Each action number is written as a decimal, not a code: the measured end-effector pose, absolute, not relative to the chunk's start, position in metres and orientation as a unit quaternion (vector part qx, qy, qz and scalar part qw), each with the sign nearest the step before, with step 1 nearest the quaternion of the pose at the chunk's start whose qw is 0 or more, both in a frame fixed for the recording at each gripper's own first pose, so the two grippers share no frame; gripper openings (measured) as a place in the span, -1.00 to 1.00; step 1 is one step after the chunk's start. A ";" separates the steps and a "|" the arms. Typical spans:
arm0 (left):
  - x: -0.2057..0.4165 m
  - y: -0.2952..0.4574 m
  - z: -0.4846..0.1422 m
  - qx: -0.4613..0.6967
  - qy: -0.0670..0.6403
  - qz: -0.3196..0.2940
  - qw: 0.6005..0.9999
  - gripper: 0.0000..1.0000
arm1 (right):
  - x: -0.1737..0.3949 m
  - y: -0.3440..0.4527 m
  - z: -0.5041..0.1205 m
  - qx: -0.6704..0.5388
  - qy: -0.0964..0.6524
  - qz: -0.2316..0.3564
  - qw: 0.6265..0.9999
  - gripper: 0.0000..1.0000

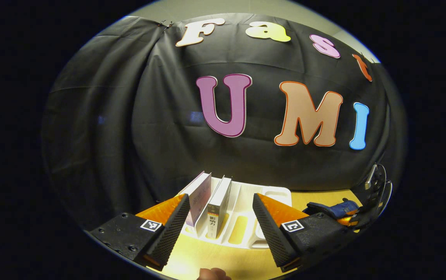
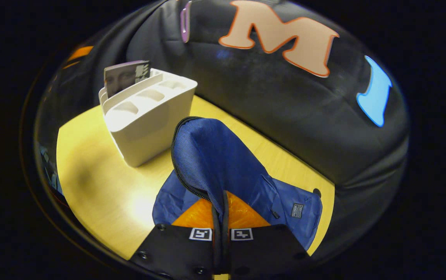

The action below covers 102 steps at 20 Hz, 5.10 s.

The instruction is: Open the schoolbag, grab two books from the bookshelf and put them into the schoolbag.

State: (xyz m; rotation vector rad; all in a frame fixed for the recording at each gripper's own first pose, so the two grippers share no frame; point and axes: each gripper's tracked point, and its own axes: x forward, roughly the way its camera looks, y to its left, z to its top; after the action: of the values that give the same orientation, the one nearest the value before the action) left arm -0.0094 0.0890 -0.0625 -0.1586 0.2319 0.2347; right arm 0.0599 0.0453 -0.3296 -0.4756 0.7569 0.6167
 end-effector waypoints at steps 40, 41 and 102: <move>0.119 0.121 -0.203 0.060 0.398 0.021 0.915 0.84 | 0.094 -0.033 -0.286 0.169 0.327 0.081 0.926 -0.92; 0.123 0.122 -0.206 0.058 0.406 0.020 0.912 0.83 | 0.094 -0.033 -0.286 0.164 0.328 0.082 0.927 -0.92; 0.120 0.084 -0.007 -0.355 0.339 -0.110 0.864 -0.30 | 0.094 -0.039 -0.285 0.168 0.335 0.059 0.925 -0.92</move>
State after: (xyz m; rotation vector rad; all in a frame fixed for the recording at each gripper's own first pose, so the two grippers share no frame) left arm 0.1202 0.0838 -0.0068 -0.7439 0.7094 -0.2303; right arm 0.0944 -0.0391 -0.2851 0.3436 0.6876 0.1208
